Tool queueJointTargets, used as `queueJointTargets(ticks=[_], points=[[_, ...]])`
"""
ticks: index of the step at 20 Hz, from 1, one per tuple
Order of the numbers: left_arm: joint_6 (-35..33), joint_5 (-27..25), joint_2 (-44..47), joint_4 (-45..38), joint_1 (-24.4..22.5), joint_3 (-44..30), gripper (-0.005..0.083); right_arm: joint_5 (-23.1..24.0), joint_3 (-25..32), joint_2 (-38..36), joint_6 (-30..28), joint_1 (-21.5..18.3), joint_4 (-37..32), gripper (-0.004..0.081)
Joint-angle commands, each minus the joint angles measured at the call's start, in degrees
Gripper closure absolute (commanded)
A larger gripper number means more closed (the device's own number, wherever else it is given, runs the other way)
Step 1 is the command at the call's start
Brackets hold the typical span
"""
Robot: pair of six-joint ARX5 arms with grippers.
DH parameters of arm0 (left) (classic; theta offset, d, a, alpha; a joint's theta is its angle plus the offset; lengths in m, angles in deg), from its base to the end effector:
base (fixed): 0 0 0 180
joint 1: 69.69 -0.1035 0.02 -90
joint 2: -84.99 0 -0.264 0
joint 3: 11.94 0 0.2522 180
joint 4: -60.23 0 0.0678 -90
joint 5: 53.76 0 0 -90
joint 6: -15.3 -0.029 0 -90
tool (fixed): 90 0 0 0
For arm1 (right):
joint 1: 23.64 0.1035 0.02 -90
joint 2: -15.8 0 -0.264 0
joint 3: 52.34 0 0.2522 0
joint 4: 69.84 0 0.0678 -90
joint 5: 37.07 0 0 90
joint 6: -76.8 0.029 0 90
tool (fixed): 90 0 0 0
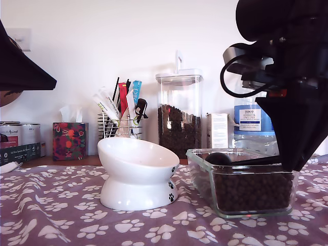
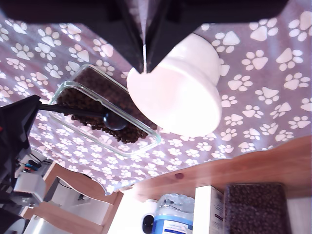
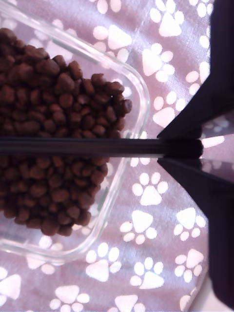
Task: Measure one spoon of cat food and pour it into the food bowl
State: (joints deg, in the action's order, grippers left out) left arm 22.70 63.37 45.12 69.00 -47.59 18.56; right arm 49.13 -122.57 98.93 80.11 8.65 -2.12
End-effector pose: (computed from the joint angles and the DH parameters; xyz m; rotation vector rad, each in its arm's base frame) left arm 0.1388 -0.0706 0.2025 -0.1344 0.3808 -0.8297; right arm 0.2103 0.1352 0.2139 -0.3044 1.3955 0.4802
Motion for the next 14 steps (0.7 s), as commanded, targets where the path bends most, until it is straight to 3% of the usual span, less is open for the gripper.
queueJointTargets(ticks=[1,5,9,12,14], points=[[0.28,0.94,-0.24,-0.7,0.17,0.26,0.0786,-0.04,-2.86,-0.92,-0.11,0.22,0.37,0.0781],[0.5,1.66,-0.22,-1.29,0.17,0.28,0.0786,0.83,-6.73,-3.72,0.2,0.22,4.39,0.0781],[4.98,4.87,-0.2,-4.13,0.17,0.28,0.0786,1.01,-8.33,-7.52,2.01,0.2,6.14,0.0781],[8.22,7.85,-0.26,-7.74,0.2,0.28,0.0784,-5.97,-8.35,-12.17,4.48,0.22,4.48,0.0781],[11.13,8.66,-0.5,-11.41,0.17,0.28,0.0781,-13.64,-8.35,-14.4,5.97,0.2,0.9,0.0781]])
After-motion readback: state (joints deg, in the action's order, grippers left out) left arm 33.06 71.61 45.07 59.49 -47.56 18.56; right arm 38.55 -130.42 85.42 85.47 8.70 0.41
